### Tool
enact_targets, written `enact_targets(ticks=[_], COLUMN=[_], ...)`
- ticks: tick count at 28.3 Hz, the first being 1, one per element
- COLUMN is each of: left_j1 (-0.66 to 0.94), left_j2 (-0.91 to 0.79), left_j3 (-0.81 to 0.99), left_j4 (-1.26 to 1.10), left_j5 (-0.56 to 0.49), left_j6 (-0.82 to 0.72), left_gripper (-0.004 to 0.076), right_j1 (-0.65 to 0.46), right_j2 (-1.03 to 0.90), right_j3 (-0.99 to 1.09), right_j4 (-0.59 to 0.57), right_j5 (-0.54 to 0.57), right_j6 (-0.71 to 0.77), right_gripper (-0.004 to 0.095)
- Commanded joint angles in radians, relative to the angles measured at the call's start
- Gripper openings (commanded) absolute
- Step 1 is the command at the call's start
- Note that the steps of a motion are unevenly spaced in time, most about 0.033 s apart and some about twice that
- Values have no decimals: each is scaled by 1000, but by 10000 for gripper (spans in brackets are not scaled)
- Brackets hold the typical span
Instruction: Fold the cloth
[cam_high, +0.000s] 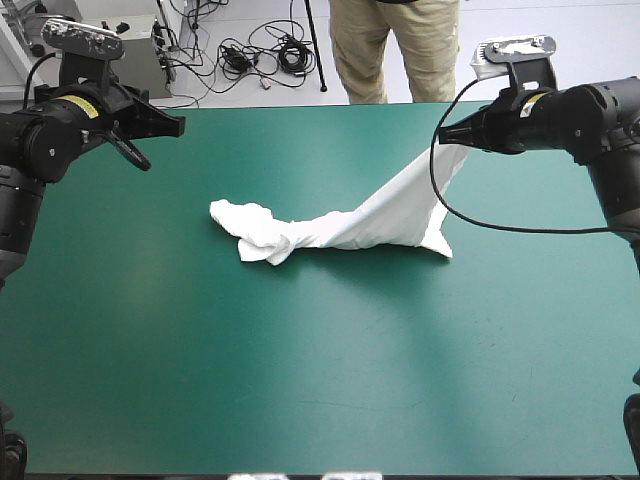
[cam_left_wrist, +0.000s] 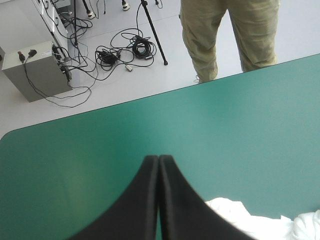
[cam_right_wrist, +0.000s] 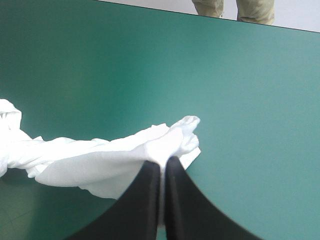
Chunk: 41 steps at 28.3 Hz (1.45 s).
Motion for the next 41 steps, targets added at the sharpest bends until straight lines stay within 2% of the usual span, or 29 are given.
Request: enact_targets(ticks=[1,10,15,17,20,26,28,34,41], left_j1=[-3,-3,-3,-3,-3,-3,-3,-2,-2], left_j2=[-34,-34,-34,-34,-28,-1,16,122,240], left_j3=[-28,-28,-28,-28,-28,-31,-31,-31,-31], left_j4=[-5,-5,-3,-3,-5,-5,-5,-11,-13], left_j5=[-70,-64,-77,-62,-34,-11,8,134,158], left_j6=[-9,-9,-144,-122,-54,-43,-43,-64,-88], left_gripper=[-9,-9,-8,1,78,369,424,419,419], right_j1=[-4,-4,-4,-4,-4,-4,-4,-4,-4], right_j2=[-40,-40,-40,-40,-40,-40,-40,-40,-40], right_j3=[-35,-35,-35,-35,-35,-35,-35,-35,-35], right_j4=[2,2,2,2,2,2,2,2,2], right_j5=[-58,-58,-58,-58,-58,-58,-58,-58,-56], right_j6=[-9,-9,-9,-9,-9,-9,-9,-12,-12], right_gripper=[-17,-17,-17,-17,-17,-17,-17,-17,-17])
